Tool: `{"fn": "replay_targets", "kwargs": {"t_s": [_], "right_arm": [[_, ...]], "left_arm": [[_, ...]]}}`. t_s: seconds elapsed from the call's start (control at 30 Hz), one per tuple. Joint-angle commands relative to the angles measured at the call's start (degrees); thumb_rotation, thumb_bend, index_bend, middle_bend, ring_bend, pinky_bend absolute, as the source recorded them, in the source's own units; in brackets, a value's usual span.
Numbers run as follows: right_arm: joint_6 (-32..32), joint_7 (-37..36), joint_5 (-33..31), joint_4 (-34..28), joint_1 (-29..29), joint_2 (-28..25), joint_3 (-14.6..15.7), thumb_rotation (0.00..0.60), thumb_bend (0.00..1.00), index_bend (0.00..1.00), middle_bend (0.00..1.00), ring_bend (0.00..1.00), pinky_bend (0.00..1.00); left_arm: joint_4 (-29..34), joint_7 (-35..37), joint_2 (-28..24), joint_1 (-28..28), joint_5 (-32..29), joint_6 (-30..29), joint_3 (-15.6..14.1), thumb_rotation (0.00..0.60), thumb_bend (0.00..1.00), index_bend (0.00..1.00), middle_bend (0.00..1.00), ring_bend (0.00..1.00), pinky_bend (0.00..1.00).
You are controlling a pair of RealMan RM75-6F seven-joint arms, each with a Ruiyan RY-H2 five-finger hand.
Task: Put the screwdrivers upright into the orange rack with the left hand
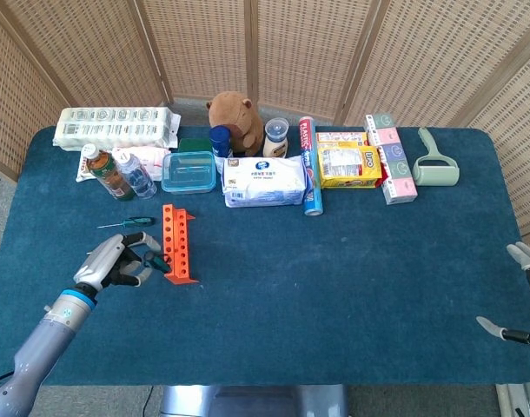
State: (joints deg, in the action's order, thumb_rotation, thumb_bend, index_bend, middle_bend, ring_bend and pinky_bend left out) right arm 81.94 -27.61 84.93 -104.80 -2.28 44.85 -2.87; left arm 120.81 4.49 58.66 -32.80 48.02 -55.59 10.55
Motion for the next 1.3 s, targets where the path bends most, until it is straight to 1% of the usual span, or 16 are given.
{"fn": "replay_targets", "kwargs": {"t_s": [0.03, 0.1, 0.27, 0.47, 0.57, 0.67, 0.77, 0.83, 0.9, 1.0, 1.13, 1.3], "right_arm": [[-0.02, 0.03, -0.04, -0.01, 0.00, -0.02, -0.02, 0.600, 0.00, 0.02, 0.02, 0.00, 0.00], [-0.03, 0.06, -0.07, -0.03, 0.00, -0.02, -0.03, 0.600, 0.00, 0.02, 0.02, 0.00, 0.00], [-0.08, 0.07, -0.01, -0.09, 0.00, -0.05, -0.02, 0.600, 0.00, 0.02, 0.02, 0.00, 0.00], [0.03, 0.17, 0.27, -0.21, 0.05, -0.06, 0.04, 0.600, 0.00, 0.02, 0.02, 0.00, 0.00], [0.24, 0.29, 0.41, -0.31, 0.13, -0.07, 0.06, 0.600, 0.00, 0.02, 0.02, 0.00, 0.00], [0.35, 0.42, 0.52, -0.41, 0.17, -0.06, 0.08, 0.600, 0.00, 0.02, 0.02, 0.00, 0.00], [0.27, 0.67, 0.66, -0.58, 0.14, -0.05, 0.15, 0.600, 0.00, 0.02, 0.02, 0.00, 0.00], [0.22, 0.81, 0.68, -0.63, 0.11, -0.04, 0.16, 0.600, 0.00, 0.02, 0.02, 0.00, 0.00], [0.13, 0.87, 0.62, -0.65, 0.07, -0.02, 0.16, 0.600, 0.00, 0.02, 0.02, 0.00, 0.00], [-0.21, 0.90, 0.38, -0.58, -0.07, 0.05, 0.13, 0.600, 0.00, 0.02, 0.02, 0.00, 0.00], [-0.88, 0.83, -0.26, -0.36, -0.35, 0.11, 0.01, 0.600, 0.00, 0.02, 0.02, 0.00, 0.00], [-1.34, 0.72, -0.68, -0.21, -0.53, 0.13, -0.09, 0.600, 0.00, 0.02, 0.02, 0.00, 0.00]], "left_arm": [[0.22, -0.24, 0.01, 0.09, 0.36, -0.27, -0.07, 0.600, 0.34, 0.19, 1.00, 1.00, 1.00], [0.37, -0.47, -0.10, 0.11, 0.44, -0.30, -0.16, 0.600, 0.31, 0.17, 1.00, 1.00, 1.00], [0.86, 0.39, -0.51, 0.68, 1.06, -1.01, 0.26, 0.600, 0.31, 0.17, 1.00, 1.00, 1.00], [1.92, 4.00, -3.00, 3.82, 4.84, -4.45, 1.32, 0.600, 0.31, 0.17, 1.00, 1.00, 1.00], [0.73, 4.44, -3.90, 5.00, 4.99, -6.29, 1.60, 0.600, 0.31, 0.17, 1.00, 1.00, 1.00], [-1.44, 2.84, -3.77, 5.11, 3.39, -7.00, 1.32, 0.600, 0.31, 0.18, 1.00, 1.00, 1.00], [-7.20, -1.25, -0.55, 3.80, -1.72, -7.49, 0.96, 0.600, 0.31, 0.24, 1.00, 1.00, 1.00], [-9.65, -3.73, 1.98, 2.74, -4.56, -7.49, 0.83, 0.600, 0.31, 0.27, 1.00, 1.00, 1.00], [-11.11, -5.35, 3.74, 2.00, -6.54, -7.44, 0.77, 0.600, 0.31, 0.31, 1.00, 1.00, 1.00], [-13.44, -8.24, 6.89, 0.77, -9.34, -7.86, 0.67, 0.600, 0.32, 0.34, 1.00, 1.00, 1.00], [-18.64, -14.04, 13.51, -1.80, -14.45, -9.29, 0.72, 0.600, 0.34, 0.37, 1.00, 1.00, 1.00], [-22.27, -18.73, 17.76, -3.34, -18.40, -11.72, 1.43, 0.600, 0.37, 0.37, 1.00, 1.00, 1.00]]}}
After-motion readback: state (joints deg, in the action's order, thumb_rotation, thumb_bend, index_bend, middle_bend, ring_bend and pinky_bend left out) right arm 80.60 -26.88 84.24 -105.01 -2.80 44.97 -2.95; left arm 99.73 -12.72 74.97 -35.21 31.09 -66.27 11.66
